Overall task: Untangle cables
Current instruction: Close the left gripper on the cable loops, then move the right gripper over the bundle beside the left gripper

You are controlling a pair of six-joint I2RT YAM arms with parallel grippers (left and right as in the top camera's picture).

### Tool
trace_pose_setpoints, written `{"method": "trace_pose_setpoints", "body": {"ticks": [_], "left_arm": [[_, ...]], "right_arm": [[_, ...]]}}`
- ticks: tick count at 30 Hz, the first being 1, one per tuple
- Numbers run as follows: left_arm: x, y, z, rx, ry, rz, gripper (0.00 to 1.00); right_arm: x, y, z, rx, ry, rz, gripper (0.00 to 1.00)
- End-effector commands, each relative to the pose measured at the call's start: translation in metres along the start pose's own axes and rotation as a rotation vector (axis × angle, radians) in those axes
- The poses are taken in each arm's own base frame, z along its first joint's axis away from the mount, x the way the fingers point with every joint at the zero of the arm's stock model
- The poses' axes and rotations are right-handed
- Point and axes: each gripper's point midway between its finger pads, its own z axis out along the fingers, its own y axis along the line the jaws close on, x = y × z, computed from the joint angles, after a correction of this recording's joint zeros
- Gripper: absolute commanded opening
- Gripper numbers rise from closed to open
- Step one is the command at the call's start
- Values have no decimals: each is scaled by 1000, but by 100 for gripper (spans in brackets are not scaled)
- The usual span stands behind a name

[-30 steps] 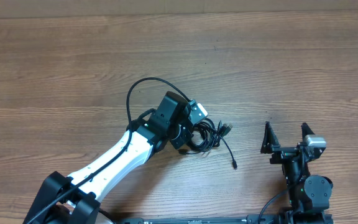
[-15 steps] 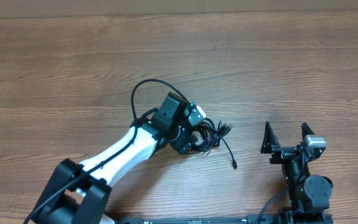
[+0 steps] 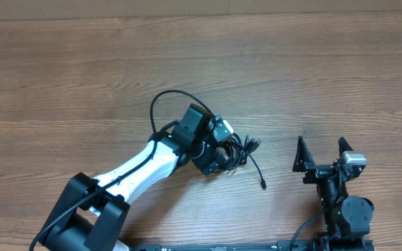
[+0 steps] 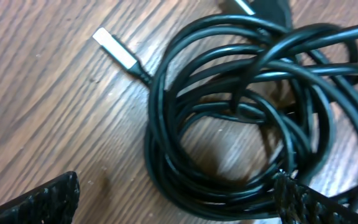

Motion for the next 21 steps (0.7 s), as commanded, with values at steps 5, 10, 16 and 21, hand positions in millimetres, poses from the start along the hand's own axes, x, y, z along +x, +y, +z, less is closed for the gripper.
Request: {"method": "trace_pose_setpoints", "body": {"ticks": [5,10,16,21], "left_arm": [[-5,-6,0,46,-15,-1,100],[0,-8,0,56,5,-5,99],[8,-11,0,66,37,-26,100],[13,-13,-1,74,59,-36,100]], "right_arm": [[1,-1,0,6,-9,4,100],[2,11,0,-61,0,38,100],[3,34,-3,-198,36,260,100],[3,64,-13,-371,81,287,100]]}}
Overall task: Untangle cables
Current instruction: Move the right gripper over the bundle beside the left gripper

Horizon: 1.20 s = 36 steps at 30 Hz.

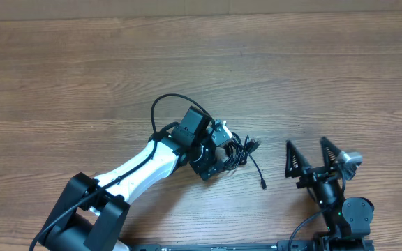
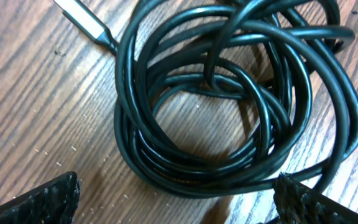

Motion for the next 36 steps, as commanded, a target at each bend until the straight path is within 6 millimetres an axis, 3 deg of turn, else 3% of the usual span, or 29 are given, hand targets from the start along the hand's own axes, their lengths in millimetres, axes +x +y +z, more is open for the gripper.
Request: {"method": "trace_pose_setpoints", "body": {"ticks": [1,11,20,28,36], "left_arm": [[-2,-1,0,19,0,-13,100],[-1,4,-1,14,2,-127,100],[-3,53,-24,-56,-58,-357,100],[3,79,-37,-47,-95,-465,99],[15,99,-44,-66,-101,-653,100]], "right_arm": [[8,26,-3,-148,55,60,100],[-7,24,-17,-44,129,90,100],[-13,23,-13,30,269,103,100],[8,34,16,-25,543,178,100],[48,56,51,-216,834,377,100]]}}
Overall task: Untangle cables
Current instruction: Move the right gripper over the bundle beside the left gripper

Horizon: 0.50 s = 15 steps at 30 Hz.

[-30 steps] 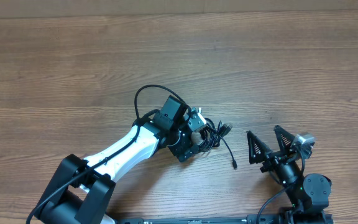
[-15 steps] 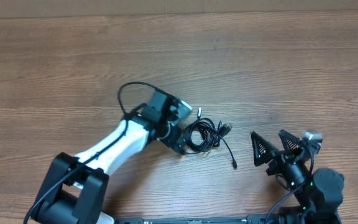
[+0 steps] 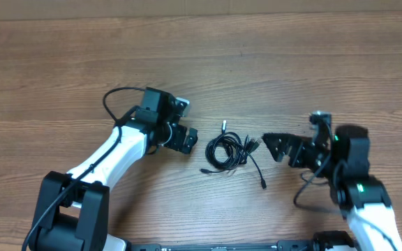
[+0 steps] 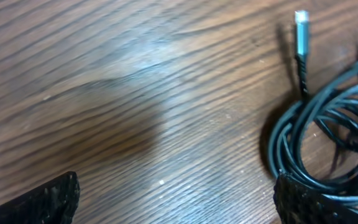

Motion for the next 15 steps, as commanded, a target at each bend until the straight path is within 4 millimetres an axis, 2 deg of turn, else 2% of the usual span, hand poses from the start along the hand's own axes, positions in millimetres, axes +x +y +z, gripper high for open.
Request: {"method": "trace_pose_setpoints", "body": {"ticks": [1,4,9,15], "left_arm": [[-14,0,-11,22,-45,-78,100],[-14,-1,-11,23,-43,-77,99],[-14,0,-11,20,-44,-76,100],[-14,0,-11,19,-44,-76,100]], "right_arm": [[3,30,15,-217,114,8,100],[8,36,30,-337,183,31,100],[22,17,50,-315,265,117,100],[36,9,61,-301,323,155,100]]}}
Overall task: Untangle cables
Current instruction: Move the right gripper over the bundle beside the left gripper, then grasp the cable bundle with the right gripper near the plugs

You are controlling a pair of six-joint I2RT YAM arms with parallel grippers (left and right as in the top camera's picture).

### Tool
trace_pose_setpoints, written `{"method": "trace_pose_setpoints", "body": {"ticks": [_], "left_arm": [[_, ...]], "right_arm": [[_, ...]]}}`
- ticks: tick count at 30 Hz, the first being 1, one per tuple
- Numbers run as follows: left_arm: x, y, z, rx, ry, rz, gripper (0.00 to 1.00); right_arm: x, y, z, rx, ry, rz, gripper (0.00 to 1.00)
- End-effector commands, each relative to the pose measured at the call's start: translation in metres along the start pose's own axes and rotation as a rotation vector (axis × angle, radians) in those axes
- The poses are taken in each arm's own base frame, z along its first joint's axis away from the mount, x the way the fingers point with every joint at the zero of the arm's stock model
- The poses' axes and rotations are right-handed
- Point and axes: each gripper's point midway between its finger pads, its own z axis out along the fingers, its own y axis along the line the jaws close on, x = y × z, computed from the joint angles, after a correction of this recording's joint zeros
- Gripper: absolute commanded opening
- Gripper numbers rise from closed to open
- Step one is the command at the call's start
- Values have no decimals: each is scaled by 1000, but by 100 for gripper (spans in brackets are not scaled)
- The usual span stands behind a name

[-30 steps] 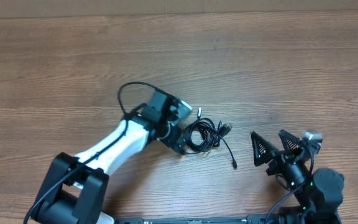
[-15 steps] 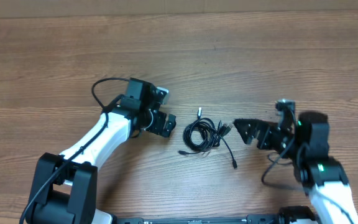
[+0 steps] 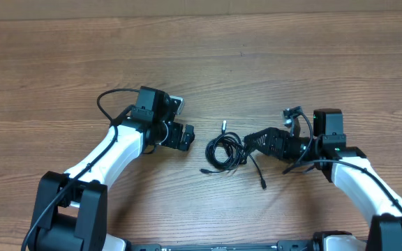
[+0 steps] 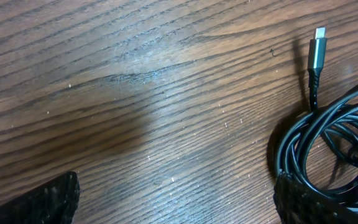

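Observation:
A tangled coil of thin black cable (image 3: pixel 223 150) lies mid-table. One silver-tipped plug (image 3: pixel 223 127) sticks out at its top, and a loose tail ends in a plug (image 3: pixel 263 185) to the lower right. My left gripper (image 3: pixel 185 137) sits just left of the coil, open and holding nothing. In the left wrist view its fingertips (image 4: pixel 42 198) frame bare wood, with the coil (image 4: pixel 328 146) and silver plug (image 4: pixel 319 50) at the right. My right gripper (image 3: pixel 251 141) reaches in from the right, its tips at the coil's right edge and seemingly open.
Brown wooden table (image 3: pixel 201 63) all around. The left arm's own black cable loops (image 3: pixel 107 101) behind its wrist. The right arm's body (image 3: pixel 354 171) lies along the right front.
My right gripper has moved left, from a short way off the coil to its right edge. The left gripper has shifted slightly left. The coil has not moved.
At first my left gripper hovered open right over the coil while the right arm stood parked at the front edge. Later the left gripper was off to the coil's left and the right arm had swung in from the right, now reaching the coil.

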Motion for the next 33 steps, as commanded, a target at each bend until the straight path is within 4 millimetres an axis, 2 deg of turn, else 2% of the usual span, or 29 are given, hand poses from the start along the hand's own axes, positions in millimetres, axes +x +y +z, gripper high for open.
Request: {"method": "trace_pose_setpoints", "body": {"ticks": [1,10,17,26,31,33], "left_arm": [[-13,-7,-9,20,-40,-8,100],[-14,-7,-9,20,-44,-7,99],[-14,-7,-9,20,-43,-7,100],[-14,-7,-9,20,-43,-7,100],[-14,-7,-9,20,-43,-7,100],[-14,-7,-9,20,-44,-7,99]], "right_arm": [[0,10,6,-35,28,-33,100],[4,15,17,-21,45,-69,100],[5,-9,27,163,15,-100,100],[9,-23,39,340,-4,-189,100],[12,-21,44,350,4,-210,88],[13,-21,44,349,6,-213,87]]}}
